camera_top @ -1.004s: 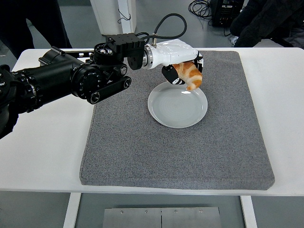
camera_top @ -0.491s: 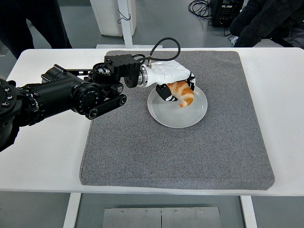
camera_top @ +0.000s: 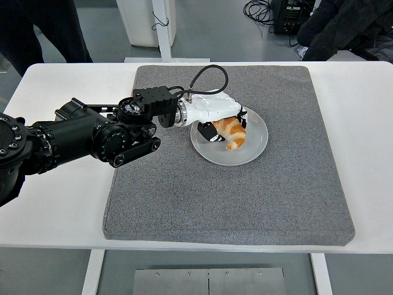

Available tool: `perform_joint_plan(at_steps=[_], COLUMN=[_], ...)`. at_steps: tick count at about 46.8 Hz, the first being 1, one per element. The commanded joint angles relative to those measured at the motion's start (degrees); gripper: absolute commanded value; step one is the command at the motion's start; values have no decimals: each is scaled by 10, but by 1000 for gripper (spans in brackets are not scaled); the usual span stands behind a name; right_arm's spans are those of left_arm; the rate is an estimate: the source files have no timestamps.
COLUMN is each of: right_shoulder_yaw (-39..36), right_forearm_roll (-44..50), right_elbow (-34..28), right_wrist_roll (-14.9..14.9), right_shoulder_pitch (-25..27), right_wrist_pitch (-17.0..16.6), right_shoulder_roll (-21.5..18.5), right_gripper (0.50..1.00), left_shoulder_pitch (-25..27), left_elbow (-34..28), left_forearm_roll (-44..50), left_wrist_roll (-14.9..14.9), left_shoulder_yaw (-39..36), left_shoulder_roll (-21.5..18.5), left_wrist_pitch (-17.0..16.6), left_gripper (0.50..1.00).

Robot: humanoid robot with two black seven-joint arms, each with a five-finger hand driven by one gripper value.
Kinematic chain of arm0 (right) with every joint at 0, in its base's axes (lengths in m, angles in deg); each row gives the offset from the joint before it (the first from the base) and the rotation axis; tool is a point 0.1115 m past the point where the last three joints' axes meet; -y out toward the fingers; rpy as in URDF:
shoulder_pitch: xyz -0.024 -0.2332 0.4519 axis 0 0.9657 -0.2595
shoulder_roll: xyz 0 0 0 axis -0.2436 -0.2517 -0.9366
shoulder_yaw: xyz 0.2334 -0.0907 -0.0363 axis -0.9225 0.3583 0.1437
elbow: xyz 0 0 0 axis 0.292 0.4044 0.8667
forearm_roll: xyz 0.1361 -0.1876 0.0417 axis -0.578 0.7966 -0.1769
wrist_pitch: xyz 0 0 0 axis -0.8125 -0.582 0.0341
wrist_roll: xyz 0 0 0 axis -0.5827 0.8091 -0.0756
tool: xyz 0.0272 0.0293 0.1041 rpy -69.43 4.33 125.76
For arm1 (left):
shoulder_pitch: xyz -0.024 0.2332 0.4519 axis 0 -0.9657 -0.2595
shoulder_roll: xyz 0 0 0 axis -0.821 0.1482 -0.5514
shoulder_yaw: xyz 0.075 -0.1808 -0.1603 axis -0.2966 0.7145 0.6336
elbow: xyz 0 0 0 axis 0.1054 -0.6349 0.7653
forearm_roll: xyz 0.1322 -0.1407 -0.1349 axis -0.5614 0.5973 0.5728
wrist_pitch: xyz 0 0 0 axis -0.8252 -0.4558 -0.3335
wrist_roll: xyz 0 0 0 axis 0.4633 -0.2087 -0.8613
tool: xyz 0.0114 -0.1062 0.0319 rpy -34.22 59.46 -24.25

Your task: Place the bread on the plate

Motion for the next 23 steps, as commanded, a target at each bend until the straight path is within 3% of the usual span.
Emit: perform_joint_plan(at_steps=[1, 23], right_shoulder_yaw=[0, 0], right_forearm_roll=[0, 0], right_elbow=[0, 0], right_wrist_roll=[0, 0], right_shoulder_pitch=[0, 0], right_wrist_pitch=[0, 0], right_shoulder_roll=[0, 0], right_gripper=[1000, 1000], left_shoulder_pitch=[-4, -9], left_elbow=[0, 3], left_forearm_roll=[0, -1], left_wrist_roll=[0, 0], left_shoulder_yaw=[0, -1], left_shoulder_roll=[0, 0], left_wrist_pitch=[0, -2], left_gripper=[500, 500])
